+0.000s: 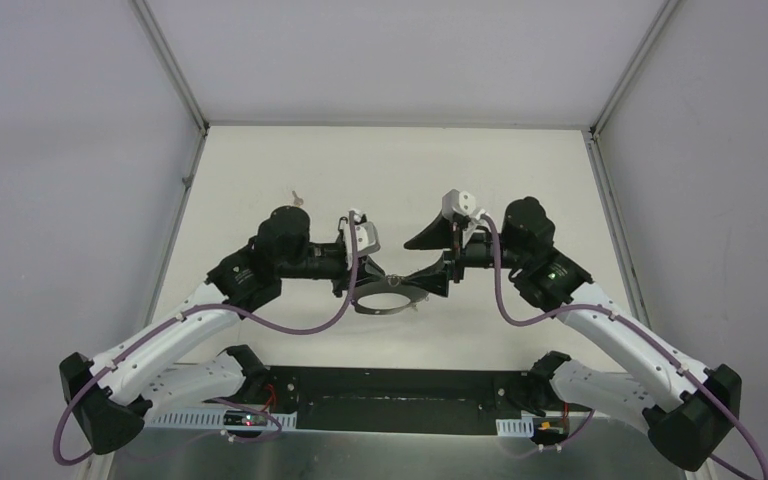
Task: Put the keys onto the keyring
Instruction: Adjust the keyring.
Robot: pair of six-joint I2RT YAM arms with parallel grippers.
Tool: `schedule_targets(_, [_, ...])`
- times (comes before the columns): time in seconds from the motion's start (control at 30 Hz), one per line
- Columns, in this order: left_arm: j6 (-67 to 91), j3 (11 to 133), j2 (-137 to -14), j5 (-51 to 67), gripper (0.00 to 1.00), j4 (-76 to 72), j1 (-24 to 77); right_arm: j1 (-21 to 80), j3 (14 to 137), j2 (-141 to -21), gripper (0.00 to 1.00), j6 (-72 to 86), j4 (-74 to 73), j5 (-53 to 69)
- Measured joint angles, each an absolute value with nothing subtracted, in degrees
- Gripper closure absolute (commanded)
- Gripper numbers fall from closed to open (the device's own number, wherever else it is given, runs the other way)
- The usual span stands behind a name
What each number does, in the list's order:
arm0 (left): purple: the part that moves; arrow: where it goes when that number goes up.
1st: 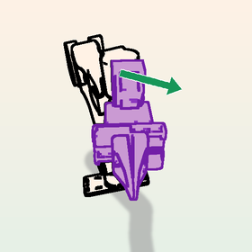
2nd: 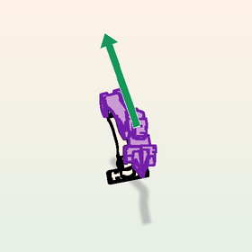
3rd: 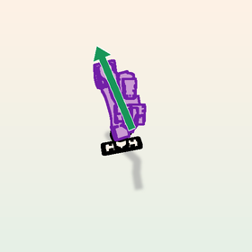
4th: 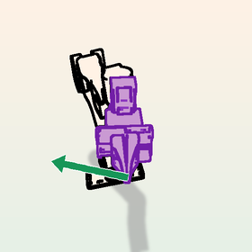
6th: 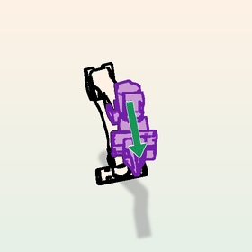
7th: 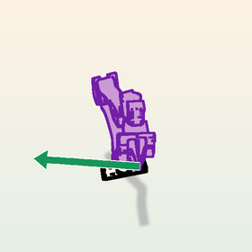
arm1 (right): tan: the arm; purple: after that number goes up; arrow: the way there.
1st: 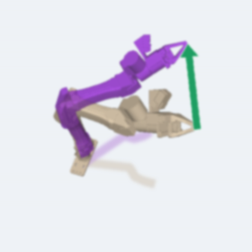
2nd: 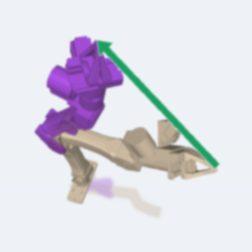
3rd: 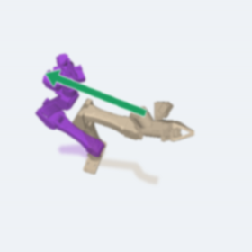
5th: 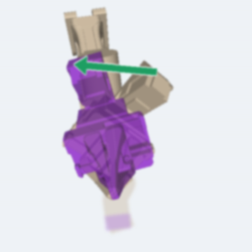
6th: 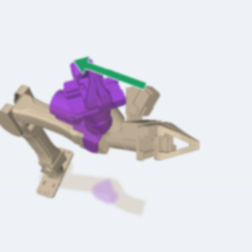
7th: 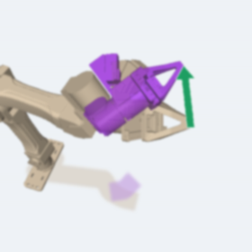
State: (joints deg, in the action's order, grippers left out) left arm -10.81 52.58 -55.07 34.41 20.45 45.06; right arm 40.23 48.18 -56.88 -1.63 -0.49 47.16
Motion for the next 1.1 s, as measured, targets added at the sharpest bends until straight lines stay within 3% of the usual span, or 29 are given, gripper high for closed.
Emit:
schedule_targets(0.43, [-9.0, 42.0, -46.9, 35.0, 1.00, -2.7, 45.1, 40.2, 45.2, -54.8, 0.55, -1.4, 8.9, 52.9])
schedule_targets(0.87, [-6.6, 41.9, -47.5, 35.1, 1.00, -7.3, 45.1, 40.6, 45.2, -57.5, 0.67, -1.4, 13.6, 54.9])
schedule_targets(0.93, [-6.4, 41.8, -47.7, 35.2, 1.00, -7.3, 45.1, 40.6, 45.2, -57.9, 0.73, -1.4, 13.8, 54.9])
schedule_targets(1.1, [-5.5, 41.8, -47.9, 36.4, 1.00, -7.2, 45.1, 40.7, 45.4, -58.7, 0.99, -1.6, 14.0, 54.6])
